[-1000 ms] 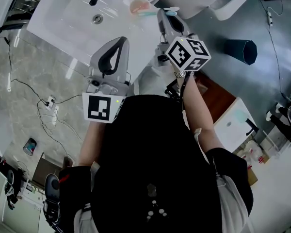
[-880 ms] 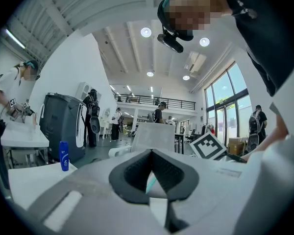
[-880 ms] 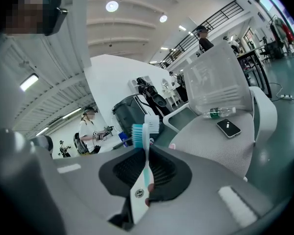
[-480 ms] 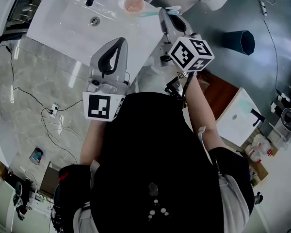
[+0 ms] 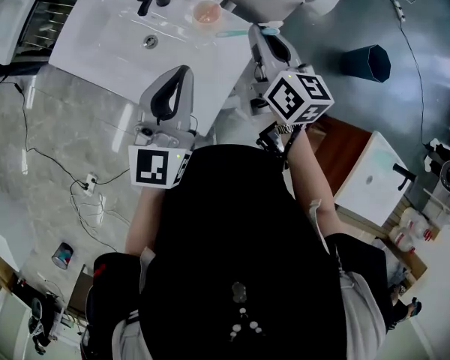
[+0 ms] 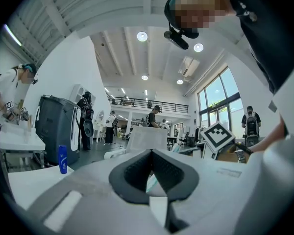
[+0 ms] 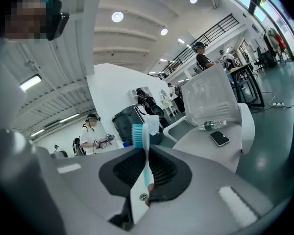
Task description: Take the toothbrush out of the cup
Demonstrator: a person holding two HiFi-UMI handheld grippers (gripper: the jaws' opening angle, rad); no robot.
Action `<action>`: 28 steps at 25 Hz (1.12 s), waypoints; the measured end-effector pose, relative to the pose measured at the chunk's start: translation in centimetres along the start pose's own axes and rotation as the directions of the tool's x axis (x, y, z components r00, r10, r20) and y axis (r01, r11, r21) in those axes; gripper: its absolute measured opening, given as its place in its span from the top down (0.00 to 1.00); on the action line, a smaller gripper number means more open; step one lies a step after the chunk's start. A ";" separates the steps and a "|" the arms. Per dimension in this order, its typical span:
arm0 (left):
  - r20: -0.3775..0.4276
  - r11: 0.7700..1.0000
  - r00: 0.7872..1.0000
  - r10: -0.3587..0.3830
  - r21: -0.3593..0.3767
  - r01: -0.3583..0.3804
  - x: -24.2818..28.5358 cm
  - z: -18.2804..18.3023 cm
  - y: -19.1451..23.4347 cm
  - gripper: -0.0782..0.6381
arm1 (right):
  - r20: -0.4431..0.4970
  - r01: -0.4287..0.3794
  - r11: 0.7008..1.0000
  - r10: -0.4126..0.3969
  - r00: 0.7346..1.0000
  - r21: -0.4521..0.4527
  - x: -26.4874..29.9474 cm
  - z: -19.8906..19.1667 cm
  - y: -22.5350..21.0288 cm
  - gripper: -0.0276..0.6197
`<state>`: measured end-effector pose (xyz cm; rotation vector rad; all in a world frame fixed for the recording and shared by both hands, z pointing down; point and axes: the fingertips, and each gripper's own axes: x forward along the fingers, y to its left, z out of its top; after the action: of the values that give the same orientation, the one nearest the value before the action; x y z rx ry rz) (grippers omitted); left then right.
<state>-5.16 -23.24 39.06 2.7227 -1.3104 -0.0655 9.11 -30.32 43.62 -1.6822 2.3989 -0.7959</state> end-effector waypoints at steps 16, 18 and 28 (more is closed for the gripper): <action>0.043 0.999 0.999 -0.011 0.046 0.009 -3.9 1.8 -0.8 0.89 | 0.065 -0.016 1.000 0.015 0.998 0.013 -6.7 0.1 5.0 0.92; 0.045 0.999 0.999 -0.011 0.045 0.009 -4.2 2.0 -0.9 0.89 | 0.067 -0.024 1.000 0.023 0.998 0.011 -7.4 -0.1 5.7 0.92; 0.081 0.998 0.997 -0.001 0.064 -0.004 -5.3 4.0 0.0 0.89 | 0.084 -0.059 0.998 0.059 0.995 0.004 -9.5 -0.6 8.8 0.92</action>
<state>-8.84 -19.48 35.00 2.8006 -1.3581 -0.1377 5.09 -19.40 38.02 -1.6005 2.3750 -0.7093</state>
